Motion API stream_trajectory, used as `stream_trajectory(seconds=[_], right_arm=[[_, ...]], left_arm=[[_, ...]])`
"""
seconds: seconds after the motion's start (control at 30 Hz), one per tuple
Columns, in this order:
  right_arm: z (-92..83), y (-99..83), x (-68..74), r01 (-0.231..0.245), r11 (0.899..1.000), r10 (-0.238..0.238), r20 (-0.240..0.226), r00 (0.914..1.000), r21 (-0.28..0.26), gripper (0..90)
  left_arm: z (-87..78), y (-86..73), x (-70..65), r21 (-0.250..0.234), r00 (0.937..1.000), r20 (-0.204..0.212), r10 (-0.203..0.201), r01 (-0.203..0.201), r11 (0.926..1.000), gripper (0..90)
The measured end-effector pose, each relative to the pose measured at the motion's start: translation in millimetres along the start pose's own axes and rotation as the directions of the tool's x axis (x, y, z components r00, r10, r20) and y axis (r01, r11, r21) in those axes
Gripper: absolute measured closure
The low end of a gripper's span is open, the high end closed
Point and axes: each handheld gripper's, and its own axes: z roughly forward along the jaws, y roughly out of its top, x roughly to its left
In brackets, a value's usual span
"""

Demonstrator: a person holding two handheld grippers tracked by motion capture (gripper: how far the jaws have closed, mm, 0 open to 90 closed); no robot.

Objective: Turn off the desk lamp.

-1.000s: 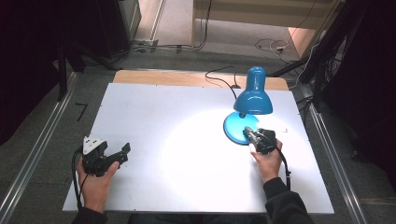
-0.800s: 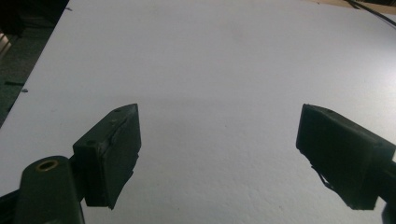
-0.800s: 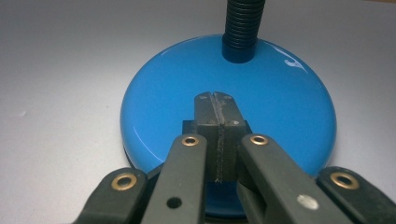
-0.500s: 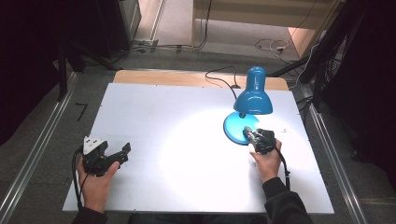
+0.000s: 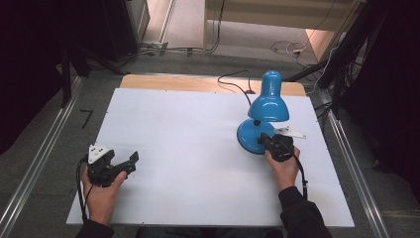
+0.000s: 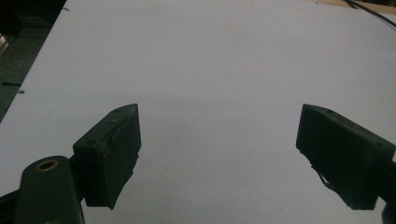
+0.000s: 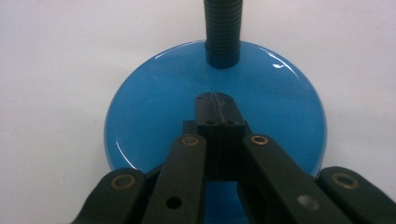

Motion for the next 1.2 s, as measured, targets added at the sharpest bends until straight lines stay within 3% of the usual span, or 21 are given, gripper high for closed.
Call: stream_trajectory(seconds=[0.17,0.67,0.7,0.8,1.03,1.2], right_arm=[[-3.1,1.3,-2.7,-0.027,1.000,0.027,-0.035,0.9990,-0.013,71.0],[-5.2,1.8,-3.0,-0.037,0.999,0.037,-0.049,0.9981,-0.013,44.7],[-5.2,1.7,-3.4,-0.039,0.999,0.038,-0.055,0.9978,-0.017,36.7],[-5.1,1.5,-3.7,-0.041,0.999,0.041,-0.055,0.9977,-0.012,28.6],[-8.6,1.7,-2.2,-0.035,0.999,0.035,-0.056,0.9978,0.006,17.8],[-10.9,0.9,-1.7,-0.026,0.999,0.028,-0.056,0.9980,0.024,15.4]], left_arm=[[-0.3,0.1,-0.2,0.000,1.0000,0.000,0.001,-0.001,1.0000,15.1],[0.0,0.0,-0.2,0.003,1.0000,-0.001,0.002,-0.002,1.0000,15.1],[0.0,0.0,-0.1,0.003,1.0000,-0.002,0.001,-0.001,1.0000,15.1],[-0.2,0.2,-0.2,0.002,1.0000,-0.001,0.000,0.000,1.0000,15.1],[-1.0,0.2,-0.6,0.000,1.0000,0.001,-0.001,0.001,1.0000,15.1],[-1.6,0.3,0.6,-0.004,1.0000,0.000,-0.004,0.004,1.0000,15.1]])
